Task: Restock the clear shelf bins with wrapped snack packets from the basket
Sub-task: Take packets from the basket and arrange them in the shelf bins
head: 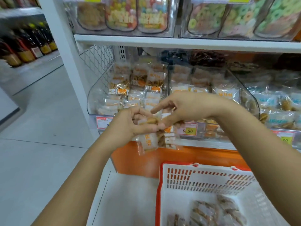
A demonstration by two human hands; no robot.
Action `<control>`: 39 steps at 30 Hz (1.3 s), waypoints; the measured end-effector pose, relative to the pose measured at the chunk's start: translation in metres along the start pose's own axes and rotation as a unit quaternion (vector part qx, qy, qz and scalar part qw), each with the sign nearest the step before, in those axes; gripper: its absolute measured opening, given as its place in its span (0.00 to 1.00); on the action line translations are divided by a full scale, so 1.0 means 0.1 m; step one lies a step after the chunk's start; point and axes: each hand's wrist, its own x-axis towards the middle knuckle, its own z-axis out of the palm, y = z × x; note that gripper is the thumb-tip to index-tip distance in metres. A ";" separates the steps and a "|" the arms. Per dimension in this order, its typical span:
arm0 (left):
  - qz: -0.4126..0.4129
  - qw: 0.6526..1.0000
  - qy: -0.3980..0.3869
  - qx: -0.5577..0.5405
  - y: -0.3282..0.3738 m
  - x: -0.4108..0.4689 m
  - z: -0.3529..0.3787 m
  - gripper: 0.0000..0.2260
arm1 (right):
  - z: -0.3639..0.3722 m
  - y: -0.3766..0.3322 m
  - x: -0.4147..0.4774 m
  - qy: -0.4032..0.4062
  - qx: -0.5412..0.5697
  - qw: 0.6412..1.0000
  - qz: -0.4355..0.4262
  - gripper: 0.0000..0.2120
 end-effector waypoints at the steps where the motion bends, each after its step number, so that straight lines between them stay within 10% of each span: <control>1: 0.001 0.998 0.047 -0.033 -0.02 0.04 -0.06 0.20 | -0.05 0.01 0.06 0.000 0.042 0.999 0.008 0.23; 5: -0.023 0.957 0.284 -0.051 -0.11 0.15 -0.30 0.06 | -0.12 0.12 0.42 0.069 0.259 0.962 0.046 0.10; 11: -0.023 0.964 0.252 0.085 -0.33 0.24 -0.26 0.03 | -0.08 0.10 1.47 0.335 0.483 0.800 0.123 0.04; 17: -0.006 0.965 0.230 0.127 -0.44 0.25 -0.27 0.03 | 0.09 0.08 2.08 0.391 0.264 0.845 0.251 0.11; 29: 0.040 0.962 0.193 0.191 -0.46 0.18 -0.13 0.04 | 0.15 0.03 1.88 0.315 -0.118 0.919 0.206 0.11; 35: 0.122 0.953 0.217 0.175 -0.27 -0.03 0.08 0.11 | 0.33 -0.14 1.01 0.375 -0.066 0.923 0.056 0.05; 39: 0.052 0.962 0.085 0.254 -0.31 -0.13 0.39 0.18 | 0.88 0.16 0.14 0.384 -0.014 0.923 0.008 0.11</control>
